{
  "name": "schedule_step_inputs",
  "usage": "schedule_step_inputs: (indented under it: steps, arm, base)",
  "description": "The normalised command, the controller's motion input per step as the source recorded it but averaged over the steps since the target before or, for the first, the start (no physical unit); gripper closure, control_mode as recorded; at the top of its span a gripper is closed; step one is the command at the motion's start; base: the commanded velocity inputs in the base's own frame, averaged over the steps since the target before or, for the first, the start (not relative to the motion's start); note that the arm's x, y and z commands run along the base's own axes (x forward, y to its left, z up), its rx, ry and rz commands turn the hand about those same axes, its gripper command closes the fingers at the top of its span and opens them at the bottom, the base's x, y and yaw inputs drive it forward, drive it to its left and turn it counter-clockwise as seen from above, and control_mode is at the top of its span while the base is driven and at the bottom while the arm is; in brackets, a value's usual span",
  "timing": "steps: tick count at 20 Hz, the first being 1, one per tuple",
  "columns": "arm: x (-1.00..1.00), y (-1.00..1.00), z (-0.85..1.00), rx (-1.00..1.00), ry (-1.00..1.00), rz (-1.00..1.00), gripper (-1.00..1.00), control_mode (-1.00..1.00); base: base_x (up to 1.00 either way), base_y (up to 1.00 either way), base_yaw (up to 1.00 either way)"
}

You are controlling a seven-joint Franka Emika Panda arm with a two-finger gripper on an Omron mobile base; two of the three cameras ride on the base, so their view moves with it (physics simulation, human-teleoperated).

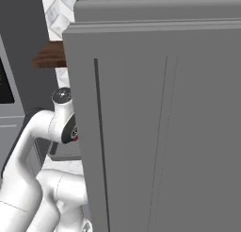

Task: Place one tomato and one fish in each tupperware on the nearby counter, to pack two identical lunches.

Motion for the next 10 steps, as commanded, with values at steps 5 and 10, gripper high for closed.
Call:
schedule_step_inputs:
  steps: [5,10]
  arm:
    - [-0.40,-0.06,0.03,-0.01,0.00,-0.07,-1.00,1.00]
    - [0.00,0.00,0.00,0.00,0.00,0.00,-1.00,1.00]
  base:
    - [-0.60,0.00,-0.02]
    - [-1.00,0.00,0.06]
